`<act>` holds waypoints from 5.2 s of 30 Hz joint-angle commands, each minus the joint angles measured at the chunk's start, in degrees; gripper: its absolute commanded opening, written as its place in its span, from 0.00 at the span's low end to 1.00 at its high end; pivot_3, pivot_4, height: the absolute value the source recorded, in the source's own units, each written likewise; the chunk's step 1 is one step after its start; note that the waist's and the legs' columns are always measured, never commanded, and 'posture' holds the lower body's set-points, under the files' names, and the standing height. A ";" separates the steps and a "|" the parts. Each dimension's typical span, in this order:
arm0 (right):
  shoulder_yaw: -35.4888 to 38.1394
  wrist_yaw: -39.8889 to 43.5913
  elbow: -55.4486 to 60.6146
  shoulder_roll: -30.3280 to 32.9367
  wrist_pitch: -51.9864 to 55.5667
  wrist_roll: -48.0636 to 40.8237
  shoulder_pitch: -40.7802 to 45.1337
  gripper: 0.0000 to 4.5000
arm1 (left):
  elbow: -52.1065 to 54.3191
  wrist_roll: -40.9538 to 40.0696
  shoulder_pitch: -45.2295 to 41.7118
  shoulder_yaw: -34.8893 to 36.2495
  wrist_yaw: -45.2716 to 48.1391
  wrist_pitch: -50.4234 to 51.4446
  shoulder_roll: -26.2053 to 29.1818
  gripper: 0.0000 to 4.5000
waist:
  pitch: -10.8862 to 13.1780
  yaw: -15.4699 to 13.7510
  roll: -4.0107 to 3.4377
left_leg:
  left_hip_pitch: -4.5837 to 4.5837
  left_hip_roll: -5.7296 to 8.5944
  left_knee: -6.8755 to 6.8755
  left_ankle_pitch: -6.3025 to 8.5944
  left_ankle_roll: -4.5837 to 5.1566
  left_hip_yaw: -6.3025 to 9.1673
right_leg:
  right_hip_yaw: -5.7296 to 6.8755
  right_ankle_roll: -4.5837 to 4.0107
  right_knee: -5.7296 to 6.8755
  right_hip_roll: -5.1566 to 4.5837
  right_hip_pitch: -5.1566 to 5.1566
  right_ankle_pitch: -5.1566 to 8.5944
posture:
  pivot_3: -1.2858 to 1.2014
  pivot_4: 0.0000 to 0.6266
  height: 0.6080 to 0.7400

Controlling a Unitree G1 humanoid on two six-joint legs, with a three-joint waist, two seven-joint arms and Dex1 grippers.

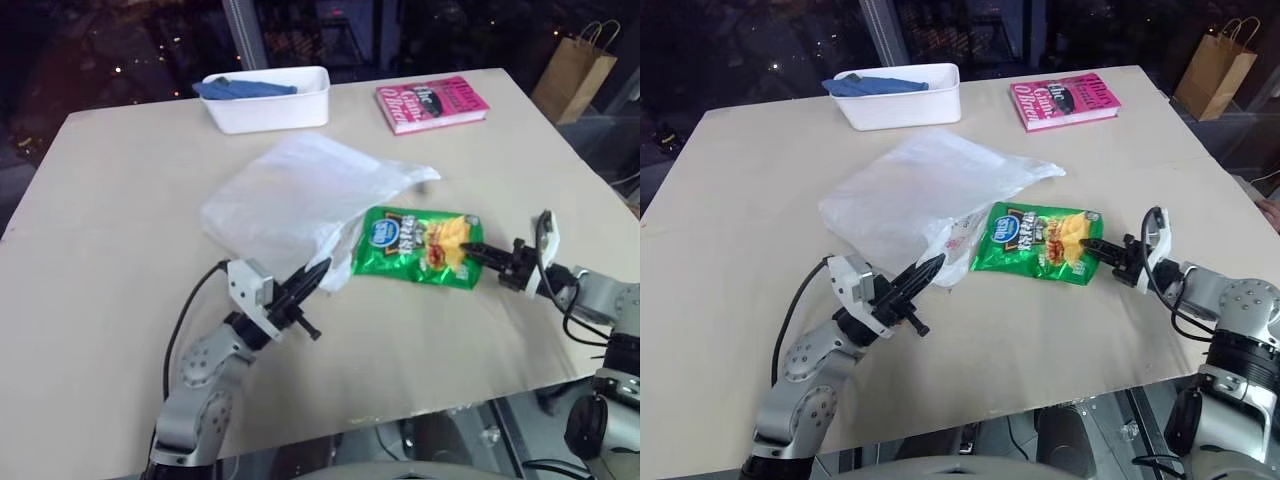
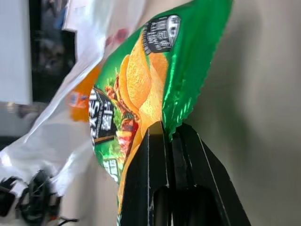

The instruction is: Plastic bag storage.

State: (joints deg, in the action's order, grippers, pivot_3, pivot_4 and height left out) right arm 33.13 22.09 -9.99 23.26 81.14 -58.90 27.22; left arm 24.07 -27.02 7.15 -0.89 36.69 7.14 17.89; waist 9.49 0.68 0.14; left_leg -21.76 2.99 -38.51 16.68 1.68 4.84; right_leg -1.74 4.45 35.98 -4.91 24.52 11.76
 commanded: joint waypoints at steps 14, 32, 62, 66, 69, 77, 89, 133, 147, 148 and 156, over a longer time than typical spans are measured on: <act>9.19 -8.42 0.43 -7.06 -0.89 -14.72 0.92 0.02 | -1.00 -6.50 -1.86 6.35 -1.23 -0.31 -2.47 0.00 | -0.06 0.30 -0.12 | -0.01 0.01 0.01 0.00 0.00 0.05 | 0.05 0.00 0.04 0.00 0.02 0.00 | 0.52 0.24 1.00; 1.87 -27.77 5.29 -12.11 -17.23 -47.16 0.29 0.02 | -2.24 -9.67 -1.48 10.23 -1.81 1.71 -1.56 0.00 | -0.07 0.35 -0.14 | 0.02 0.02 0.01 0.09 0.17 0.06 | 0.05 0.00 0.11 0.01 0.02 0.00 | 0.52 0.24 1.00; -38.93 -1.69 4.89 -3.70 -34.95 8.02 7.87 0.99 | -0.83 -7.38 -4.42 6.57 -4.74 2.07 -3.04 0.00 | -0.12 1.58 -0.19 | -0.10 0.36 0.01 -0.06 -0.09 0.16 | 0.06 -0.02 0.20 -0.04 0.24 0.02 | 0.52 0.24 1.00; -39.72 13.83 0.00 5.40 -53.51 21.69 6.85 0.99 | -0.86 -7.39 -3.99 6.38 -4.60 2.29 -3.02 0.00 | -0.12 1.77 -0.17 | -0.05 0.26 0.04 -0.04 -0.06 0.11 | 0.05 -0.01 0.20 0.03 0.23 0.02 | 0.52 0.24 1.00; -38.80 14.10 -8.04 4.43 -63.48 29.16 11.10 0.99 | -1.13 -7.30 -4.08 6.22 -4.38 2.32 -2.93 0.00 | -0.10 1.97 -0.14 | 0.02 0.20 0.04 -0.04 -0.06 0.02 | -0.04 0.00 0.22 0.05 0.21 0.01 | 0.52 0.24 1.00; -37.54 9.30 -35.02 -3.94 -83.74 43.45 28.27 0.99 | -0.86 -6.30 -3.38 4.84 -4.92 1.66 -4.05 0.00 | -0.09 1.66 -0.13 | 0.06 0.16 0.02 -0.09 -0.15 -0.03 | -0.17 -0.05 0.32 0.04 0.25 -0.02 | 0.52 0.24 1.00; -37.53 8.22 -54.77 -4.93 -102.96 55.93 35.70 0.60 | -0.15 -4.37 -2.35 5.23 -6.16 -0.13 -5.12 0.00 | -0.08 1.71 -0.13 | -0.11 0.16 0.22 -0.08 -0.15 0.07 | -0.06 -0.06 -0.06 -0.02 0.32 -0.02 | 0.52 0.24 1.00; -14.88 36.87 8.41 27.02 -27.22 12.97 19.73 0.98 | -24.72 -12.81 -42.95 21.56 6.65 12.16 18.87 0.70 | 0.05 1.73 -0.10 | -1.07 0.34 -0.09 -0.12 -0.18 0.28 | 0.20 -0.07 0.45 -0.16 1.16 -0.05 | 0.52 0.24 1.00; -19.30 31.49 13.14 17.09 -53.80 28.54 -12.87 1.00 | 1.05 -4.93 2.26 18.30 -3.00 18.53 15.03 1.00 | -0.03 0.27 0.09 | -0.16 0.17 -0.45 0.00 0.00 -0.01 | -0.15 -0.06 0.76 -0.13 0.45 -0.05 | 0.52 0.24 1.00; -19.36 31.70 11.98 16.65 -56.74 30.08 -14.95 1.00 | 2.10 -3.93 4.45 17.98 -3.43 17.75 14.14 1.00 | -0.04 0.09 0.08 | -0.16 0.18 -0.47 0.00 -0.01 -0.02 | -0.17 -0.07 0.80 -0.11 0.48 -0.05 | 0.52 0.24 1.00; -16.64 31.95 4.01 15.50 -70.74 33.68 -19.70 1.00 | 5.04 0.68 11.32 19.12 -7.77 11.07 8.20 1.00 | -0.08 -0.07 0.09 | 0.20 0.13 -0.53 0.02 0.04 0.00 | -0.11 -0.10 0.75 -0.07 0.04 -0.05 | 0.52 0.24 1.00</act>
State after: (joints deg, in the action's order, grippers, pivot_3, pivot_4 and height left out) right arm 14.30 53.48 -6.11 37.87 13.41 -25.50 7.54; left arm 27.03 -27.21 18.33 16.39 29.66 20.47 26.19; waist 9.42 0.62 0.23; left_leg -21.54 3.10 -39.05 16.70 1.72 4.84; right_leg -1.85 4.34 36.74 -4.94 24.54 11.70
